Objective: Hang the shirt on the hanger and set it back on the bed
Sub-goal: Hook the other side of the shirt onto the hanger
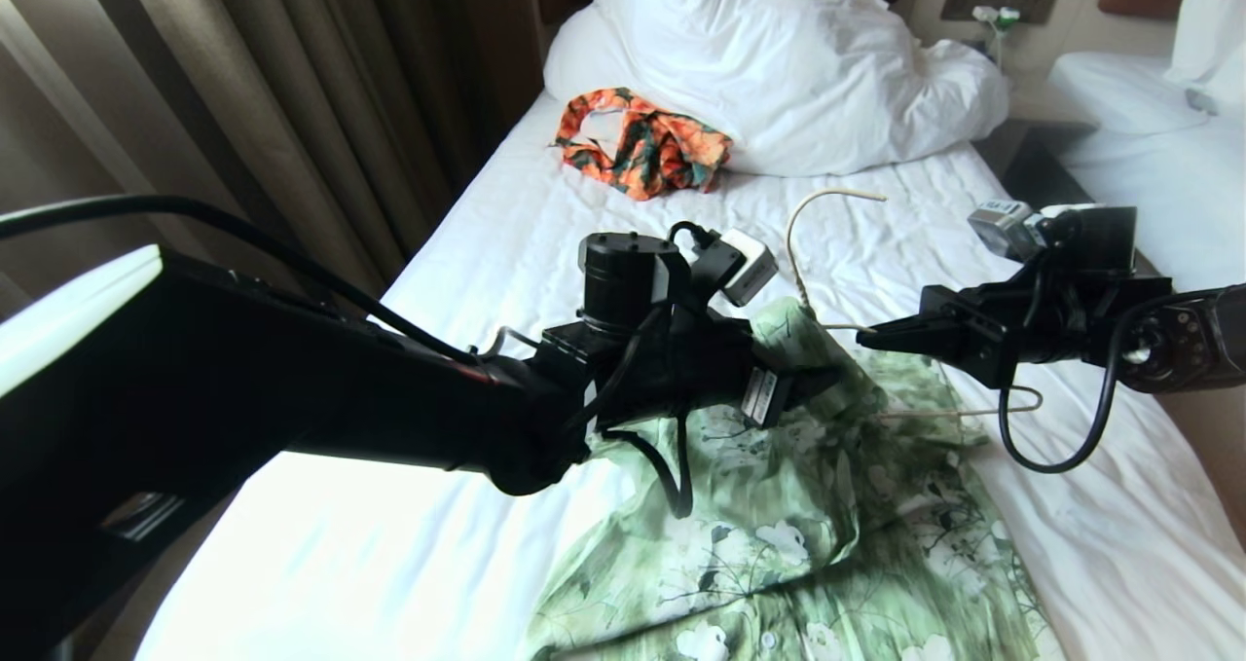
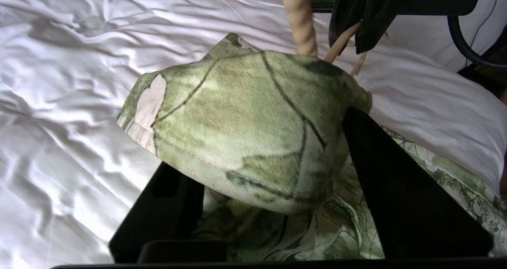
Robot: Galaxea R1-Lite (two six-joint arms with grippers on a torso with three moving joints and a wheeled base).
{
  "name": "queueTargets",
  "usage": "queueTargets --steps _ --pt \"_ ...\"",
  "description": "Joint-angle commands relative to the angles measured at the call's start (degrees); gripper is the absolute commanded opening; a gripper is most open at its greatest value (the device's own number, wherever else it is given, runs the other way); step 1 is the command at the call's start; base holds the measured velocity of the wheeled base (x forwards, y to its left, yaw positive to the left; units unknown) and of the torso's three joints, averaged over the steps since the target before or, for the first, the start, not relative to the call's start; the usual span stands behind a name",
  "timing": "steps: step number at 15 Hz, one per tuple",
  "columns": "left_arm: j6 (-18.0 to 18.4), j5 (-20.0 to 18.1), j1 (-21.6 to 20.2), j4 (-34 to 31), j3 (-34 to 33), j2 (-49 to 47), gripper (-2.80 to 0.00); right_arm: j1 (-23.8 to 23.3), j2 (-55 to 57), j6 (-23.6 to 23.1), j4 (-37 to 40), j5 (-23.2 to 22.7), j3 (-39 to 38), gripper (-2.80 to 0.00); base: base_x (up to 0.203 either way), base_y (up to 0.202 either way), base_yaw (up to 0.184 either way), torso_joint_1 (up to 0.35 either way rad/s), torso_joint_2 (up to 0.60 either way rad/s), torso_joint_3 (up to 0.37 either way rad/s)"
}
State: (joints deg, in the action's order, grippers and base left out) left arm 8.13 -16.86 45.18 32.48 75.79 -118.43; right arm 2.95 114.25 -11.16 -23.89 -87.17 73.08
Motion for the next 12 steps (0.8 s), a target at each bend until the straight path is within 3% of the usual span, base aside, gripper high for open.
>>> queueTargets --steps 1,4,12 --pt "0.04 -0.11 0.00 0.12 -0.03 0.04 -2.80 -0.05 -0.16 -0.09 -0.12 -0.49 0.29 -2.80 0.000 0.000 0.000 0.000 0.00 0.000" --pt "-0.02 -0.11 0.00 0.18 -0.35 0.13 -2.80 -0.45 -0.87 3.66 1.22 -0.49 0.68 -2.80 0.000 0.000 0.000 0.000 0.00 0.000" --pt "-0.05 -0.19 0.00 0.04 -0.99 2.33 -2.80 -0.31 -1.49 4.75 1.39 -0.49 0.84 -2.80 0.000 0.000 0.000 0.000 0.00 0.000"
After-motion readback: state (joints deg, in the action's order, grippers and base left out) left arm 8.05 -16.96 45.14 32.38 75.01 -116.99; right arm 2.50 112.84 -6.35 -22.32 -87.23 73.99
